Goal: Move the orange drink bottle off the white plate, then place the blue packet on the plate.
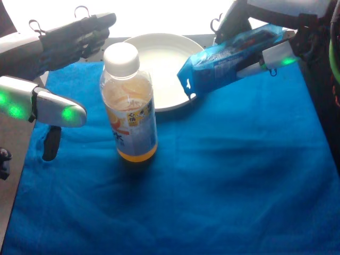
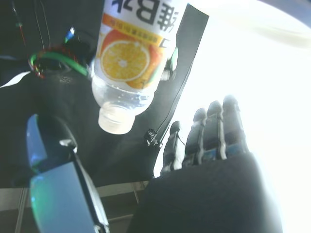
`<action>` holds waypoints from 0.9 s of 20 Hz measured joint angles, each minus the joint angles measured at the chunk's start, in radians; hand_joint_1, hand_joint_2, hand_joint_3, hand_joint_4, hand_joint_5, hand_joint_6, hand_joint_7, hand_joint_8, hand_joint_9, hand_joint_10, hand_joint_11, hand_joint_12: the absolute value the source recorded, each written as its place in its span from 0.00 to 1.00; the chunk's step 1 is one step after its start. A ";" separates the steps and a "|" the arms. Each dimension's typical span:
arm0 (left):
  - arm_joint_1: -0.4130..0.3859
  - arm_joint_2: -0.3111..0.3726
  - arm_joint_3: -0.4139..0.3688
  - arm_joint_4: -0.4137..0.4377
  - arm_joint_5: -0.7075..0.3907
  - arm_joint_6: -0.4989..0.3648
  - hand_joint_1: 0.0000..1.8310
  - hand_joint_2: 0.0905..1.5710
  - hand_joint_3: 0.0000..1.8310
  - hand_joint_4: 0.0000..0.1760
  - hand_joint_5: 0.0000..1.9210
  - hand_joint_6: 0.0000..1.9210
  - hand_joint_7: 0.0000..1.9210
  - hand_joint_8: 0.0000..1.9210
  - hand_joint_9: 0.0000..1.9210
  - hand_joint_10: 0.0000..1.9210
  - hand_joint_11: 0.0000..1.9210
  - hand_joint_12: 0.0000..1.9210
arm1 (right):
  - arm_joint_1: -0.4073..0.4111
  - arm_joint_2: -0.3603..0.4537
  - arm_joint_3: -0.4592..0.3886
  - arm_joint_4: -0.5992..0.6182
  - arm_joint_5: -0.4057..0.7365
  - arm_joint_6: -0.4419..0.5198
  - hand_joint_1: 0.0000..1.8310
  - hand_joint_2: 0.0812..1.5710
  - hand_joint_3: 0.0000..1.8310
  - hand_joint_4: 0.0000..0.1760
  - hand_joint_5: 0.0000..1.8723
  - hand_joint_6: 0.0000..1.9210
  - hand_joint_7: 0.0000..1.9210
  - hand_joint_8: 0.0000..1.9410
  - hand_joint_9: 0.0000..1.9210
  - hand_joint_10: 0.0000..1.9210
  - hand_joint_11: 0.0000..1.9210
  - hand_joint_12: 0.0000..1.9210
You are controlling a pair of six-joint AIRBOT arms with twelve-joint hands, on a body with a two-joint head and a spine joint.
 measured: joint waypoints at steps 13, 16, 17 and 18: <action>-0.025 0.002 0.019 0.002 -0.019 0.014 0.37 0.40 0.00 1.00 0.00 0.00 0.00 0.00 0.00 0.00 0.00 0.00 | 0.077 -0.203 0.215 0.008 -0.014 -0.003 0.70 0.62 0.00 0.00 0.63 0.32 0.72 0.16 0.75 0.07 0.66 0.45; -0.026 -0.007 0.024 0.014 -0.028 0.015 0.36 0.40 0.00 1.00 0.00 0.00 0.00 0.00 0.00 0.00 0.00 0.00 | 0.077 -0.262 0.275 0.010 -0.030 -0.005 0.70 0.62 0.00 0.00 0.63 0.30 0.68 0.27 0.79 0.03 0.64 0.50; -0.030 -0.011 0.024 0.018 -0.029 0.015 0.37 0.40 0.00 1.00 0.00 0.00 0.00 0.00 0.00 0.00 0.00 0.00 | 0.077 -0.275 0.279 0.010 -0.034 -0.006 0.70 0.63 0.00 0.00 0.62 0.31 0.68 0.26 0.81 0.03 0.65 0.54; -0.038 -0.012 0.025 0.024 -0.030 0.016 0.37 0.40 0.00 1.00 0.00 0.00 0.00 0.00 0.00 0.00 0.00 0.00 | 0.077 -0.286 0.281 0.010 -0.032 -0.006 0.70 0.63 0.00 0.00 0.62 0.30 0.68 0.27 0.79 0.02 0.62 0.54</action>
